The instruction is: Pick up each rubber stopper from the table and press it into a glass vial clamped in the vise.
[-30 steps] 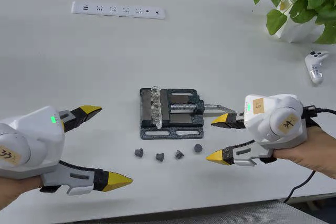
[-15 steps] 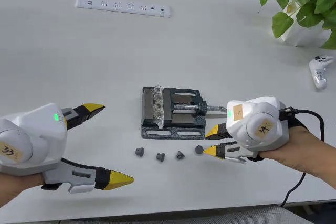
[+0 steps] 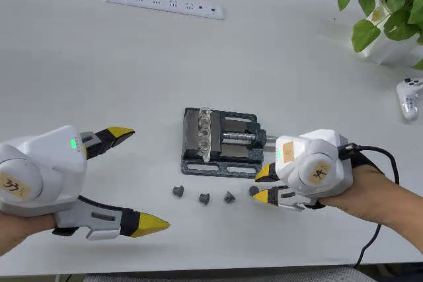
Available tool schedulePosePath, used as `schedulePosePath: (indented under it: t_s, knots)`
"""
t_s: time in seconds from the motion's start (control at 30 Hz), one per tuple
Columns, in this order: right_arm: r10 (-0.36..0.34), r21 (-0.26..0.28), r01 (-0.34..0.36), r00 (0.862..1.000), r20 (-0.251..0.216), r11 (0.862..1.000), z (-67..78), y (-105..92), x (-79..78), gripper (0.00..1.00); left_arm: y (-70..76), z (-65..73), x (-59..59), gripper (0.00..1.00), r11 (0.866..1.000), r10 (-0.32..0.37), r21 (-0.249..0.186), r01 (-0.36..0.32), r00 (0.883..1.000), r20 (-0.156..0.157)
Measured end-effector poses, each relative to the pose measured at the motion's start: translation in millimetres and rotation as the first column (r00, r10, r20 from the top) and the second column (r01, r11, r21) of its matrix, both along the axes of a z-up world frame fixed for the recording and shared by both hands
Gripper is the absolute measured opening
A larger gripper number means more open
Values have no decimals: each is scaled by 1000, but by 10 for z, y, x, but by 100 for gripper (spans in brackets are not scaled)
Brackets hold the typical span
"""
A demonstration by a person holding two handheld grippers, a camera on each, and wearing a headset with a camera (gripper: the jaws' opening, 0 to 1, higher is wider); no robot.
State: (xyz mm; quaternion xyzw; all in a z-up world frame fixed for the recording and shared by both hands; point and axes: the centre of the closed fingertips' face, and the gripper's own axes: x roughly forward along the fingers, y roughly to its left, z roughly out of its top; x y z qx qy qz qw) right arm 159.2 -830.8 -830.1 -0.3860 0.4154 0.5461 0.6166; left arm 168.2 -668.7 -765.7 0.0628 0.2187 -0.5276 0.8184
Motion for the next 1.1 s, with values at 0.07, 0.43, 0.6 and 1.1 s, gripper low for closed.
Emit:
schedulePosePath:
  t_s: [0.07, 0.43, 0.6, 1.1]
  knots:
    - [14, -10, -14, 1000, 6, 1000, -8, 1, -6, 11, 0, -8, -1, 97, 1000, 1, 0, -1, 1000, -2]
    - [63, -51, -62, 998, 8, 997, -51, 4, -22, 10, -5, 6, 12, 97, 1000, 11, -15, -11, 1000, -5]
    - [75, -61, -74, 997, 11, 995, -58, -6, -13, 9, -6, 3, 15, 96, 1000, 10, -17, -11, 1000, -8]
    - [105, -75, -104, 995, 5, 992, -65, -5, 0, 8, -15, 7, 14, 95, 1000, 13, -23, -13, 1000, -14]
